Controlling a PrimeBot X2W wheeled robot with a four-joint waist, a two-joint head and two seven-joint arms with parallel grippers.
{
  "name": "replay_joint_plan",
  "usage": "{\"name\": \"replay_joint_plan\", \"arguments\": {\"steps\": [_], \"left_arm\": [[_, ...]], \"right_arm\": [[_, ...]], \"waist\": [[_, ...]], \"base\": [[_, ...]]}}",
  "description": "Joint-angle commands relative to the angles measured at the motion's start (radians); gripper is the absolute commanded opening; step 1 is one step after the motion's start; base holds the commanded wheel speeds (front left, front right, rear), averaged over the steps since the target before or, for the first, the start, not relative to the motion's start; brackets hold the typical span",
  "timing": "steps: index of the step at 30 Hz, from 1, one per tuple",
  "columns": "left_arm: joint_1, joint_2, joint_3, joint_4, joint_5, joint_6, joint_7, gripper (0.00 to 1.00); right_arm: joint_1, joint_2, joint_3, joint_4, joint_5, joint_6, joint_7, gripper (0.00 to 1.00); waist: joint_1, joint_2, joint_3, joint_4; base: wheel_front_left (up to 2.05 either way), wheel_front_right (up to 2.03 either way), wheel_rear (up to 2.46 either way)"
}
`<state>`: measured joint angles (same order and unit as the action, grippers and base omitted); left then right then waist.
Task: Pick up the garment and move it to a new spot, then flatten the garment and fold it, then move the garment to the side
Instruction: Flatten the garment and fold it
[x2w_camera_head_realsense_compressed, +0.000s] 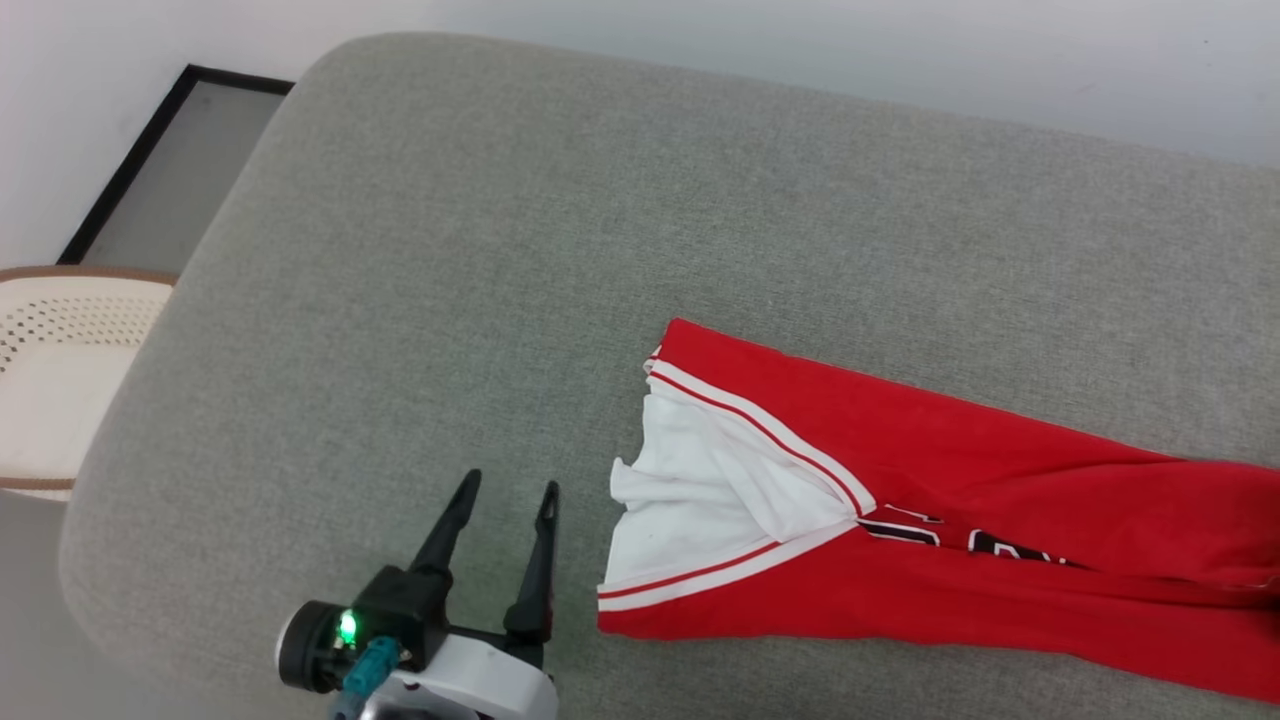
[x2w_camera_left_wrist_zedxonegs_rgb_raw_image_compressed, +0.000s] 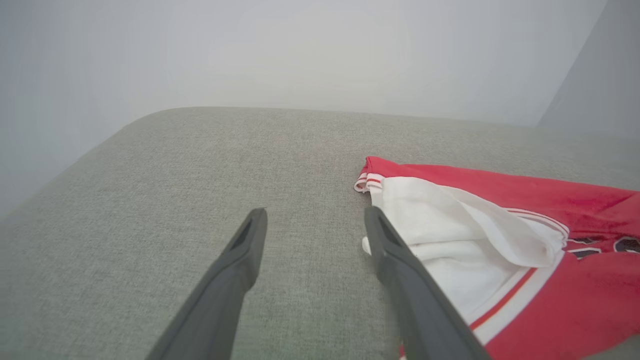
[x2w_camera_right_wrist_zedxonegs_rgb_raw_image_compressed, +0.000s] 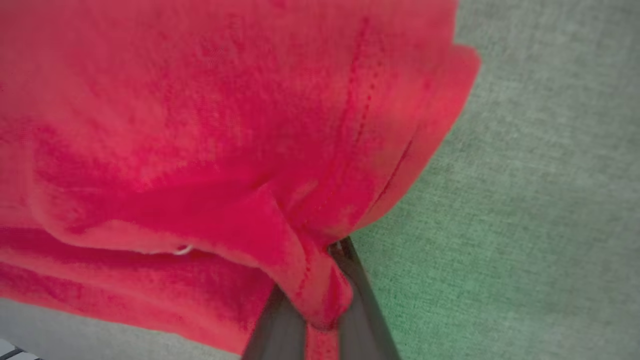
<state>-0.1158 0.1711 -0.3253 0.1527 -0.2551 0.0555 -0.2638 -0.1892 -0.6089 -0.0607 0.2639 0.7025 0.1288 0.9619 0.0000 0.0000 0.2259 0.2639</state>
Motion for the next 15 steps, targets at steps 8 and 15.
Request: {"name": "replay_joint_plan", "arguments": {"steps": [8,15], "left_arm": [[0.031,-0.03,0.086,0.001,0.054,-0.058,0.0,1.0],[0.028,-0.037,0.133,0.004,0.08,-0.095,0.0,1.0]], "right_arm": [[-0.036,0.041,-0.043,0.031,0.001,0.001,-0.081,0.0],[-0.074,-0.006,-0.119,0.061,-0.018,0.001,-0.133,0.0]], "waist": [[0.0,0.0,-0.016,-0.064],[0.0,0.0,0.005,-0.141]], "base": [[0.0,0.0,0.0],[0.0,0.0,0.0]]}}
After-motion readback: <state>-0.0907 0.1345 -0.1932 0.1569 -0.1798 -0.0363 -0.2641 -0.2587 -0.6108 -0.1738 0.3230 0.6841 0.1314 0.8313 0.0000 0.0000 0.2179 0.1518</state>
